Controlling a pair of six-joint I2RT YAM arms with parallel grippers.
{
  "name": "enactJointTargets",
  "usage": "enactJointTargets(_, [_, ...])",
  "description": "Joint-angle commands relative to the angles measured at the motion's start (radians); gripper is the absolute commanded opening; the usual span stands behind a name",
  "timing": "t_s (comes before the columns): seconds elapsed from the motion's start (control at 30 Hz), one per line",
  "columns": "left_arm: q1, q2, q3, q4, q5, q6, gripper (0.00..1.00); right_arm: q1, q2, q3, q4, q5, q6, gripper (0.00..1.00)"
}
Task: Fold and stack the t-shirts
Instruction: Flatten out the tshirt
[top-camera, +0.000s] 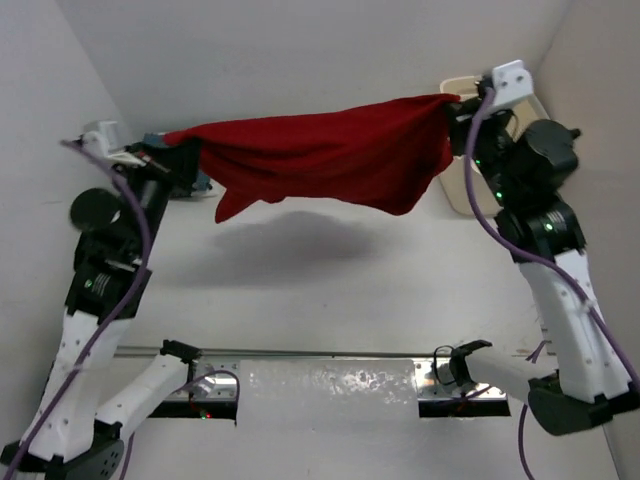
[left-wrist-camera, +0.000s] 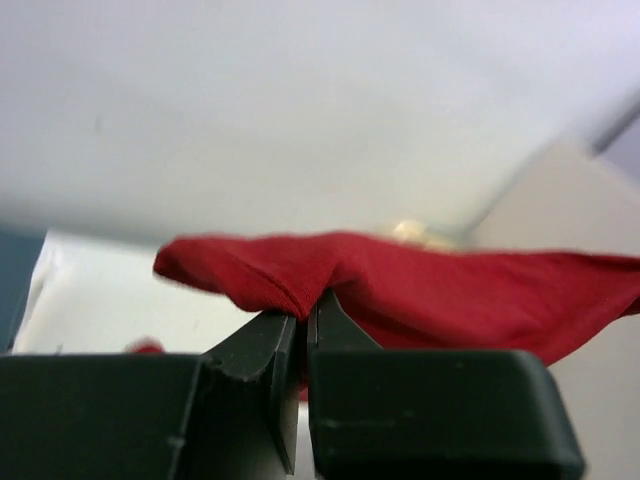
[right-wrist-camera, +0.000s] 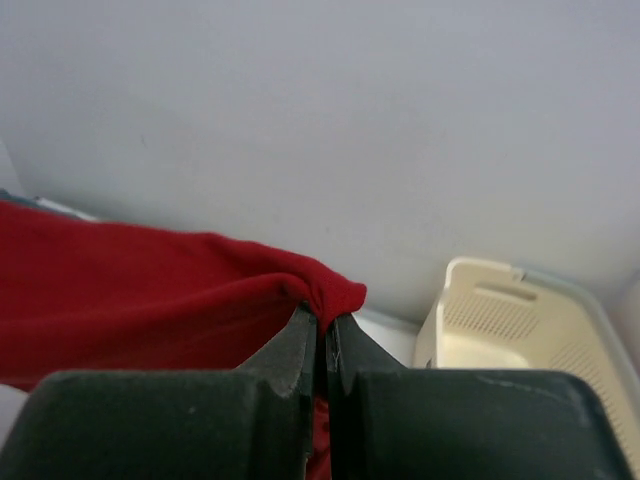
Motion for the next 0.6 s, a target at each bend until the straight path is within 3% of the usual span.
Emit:
enactJointTargets(0.0, [-0.007,-0.109,0.073,0.088,0.043,0.049,0.00,0.003,-0.077,0.074,-0.058,-0.033,-0.049,0.00])
enactJointTargets(0.23, [-0.004,-0.173,0.295,0.070,0.159,0.077,0.00,0.003,-0.177,0.274,-0.150,-0.099,-0.080,0.00])
enactJointTargets(0.33, [-0.002,-0.164,0.323,0.088,0.197,0.074,0.00,0.003,-0.188,0.315,-0.150,-0.080,-0.098,0.00])
enactJointTargets(0.47, [-0.001,-0.117,0.291,0.081,0.147,0.048,0.00,0.003,-0.105,0.333,-0.165,0.031,-0.133,0.00])
enactJointTargets(0.57, [-0.001,-0.072,0.171,0.064,0.074,-0.009,0.00,0.003,0.009,0.308,-0.159,0.116,-0.159,0.00])
